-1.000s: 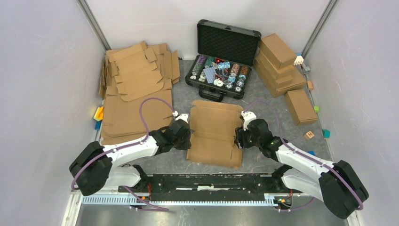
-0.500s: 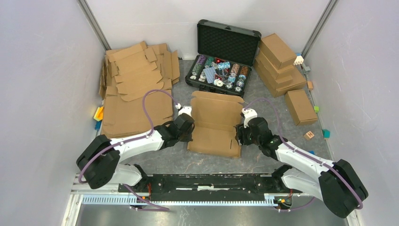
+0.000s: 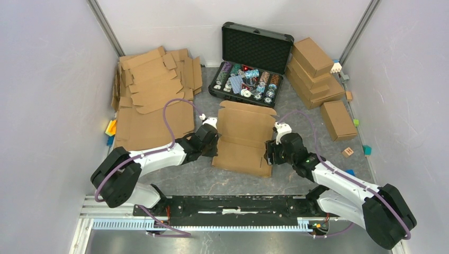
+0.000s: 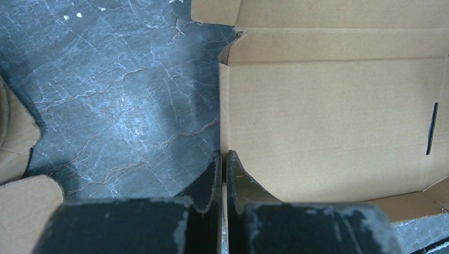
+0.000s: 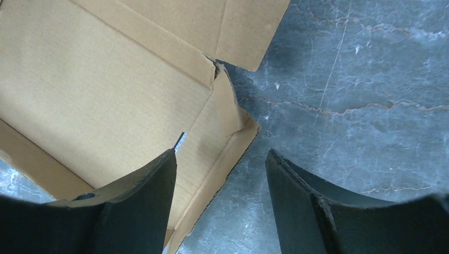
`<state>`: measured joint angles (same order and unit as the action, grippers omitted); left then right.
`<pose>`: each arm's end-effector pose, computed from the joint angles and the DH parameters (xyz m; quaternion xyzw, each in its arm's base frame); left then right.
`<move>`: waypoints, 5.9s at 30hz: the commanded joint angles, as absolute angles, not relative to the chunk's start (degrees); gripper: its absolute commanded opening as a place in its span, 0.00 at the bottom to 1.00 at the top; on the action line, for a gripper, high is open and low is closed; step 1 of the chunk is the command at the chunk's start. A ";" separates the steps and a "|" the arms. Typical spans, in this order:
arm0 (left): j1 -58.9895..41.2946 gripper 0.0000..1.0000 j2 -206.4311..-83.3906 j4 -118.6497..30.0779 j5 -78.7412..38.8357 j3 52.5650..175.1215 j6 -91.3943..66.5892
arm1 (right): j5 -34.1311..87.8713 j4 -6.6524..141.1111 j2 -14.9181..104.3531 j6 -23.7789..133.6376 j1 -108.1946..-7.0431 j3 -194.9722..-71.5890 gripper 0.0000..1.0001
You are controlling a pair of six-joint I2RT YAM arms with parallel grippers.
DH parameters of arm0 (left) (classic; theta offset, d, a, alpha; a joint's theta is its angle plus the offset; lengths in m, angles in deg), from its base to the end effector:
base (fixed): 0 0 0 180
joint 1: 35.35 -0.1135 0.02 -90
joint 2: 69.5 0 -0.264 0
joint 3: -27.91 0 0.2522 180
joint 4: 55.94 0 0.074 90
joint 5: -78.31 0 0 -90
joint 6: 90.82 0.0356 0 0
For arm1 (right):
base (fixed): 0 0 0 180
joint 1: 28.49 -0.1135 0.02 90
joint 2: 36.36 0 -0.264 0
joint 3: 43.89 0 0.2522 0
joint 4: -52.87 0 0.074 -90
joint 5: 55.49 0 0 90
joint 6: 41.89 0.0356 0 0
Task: Fold the paper box
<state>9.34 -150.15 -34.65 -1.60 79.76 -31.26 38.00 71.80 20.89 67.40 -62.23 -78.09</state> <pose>0.1950 -0.1841 0.1688 0.0864 0.9328 -0.1417 0.3199 0.1598 0.1041 0.1635 -0.1025 0.9074 0.1567 0.3763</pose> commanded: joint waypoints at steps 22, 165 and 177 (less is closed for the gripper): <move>9.20 0.02 -147.09 -35.79 -4.14 79.82 -28.53 | 33.12 73.70 19.31 76.52 -62.21 -83.57 0.03; 5.26 0.02 -142.37 -42.01 -9.37 73.92 -29.79 | 19.23 61.17 15.09 80.14 -60.40 -75.45 0.19; 5.26 0.02 -142.96 -41.97 -9.70 74.17 -30.66 | 15.85 58.81 16.13 81.59 -60.40 -75.81 0.32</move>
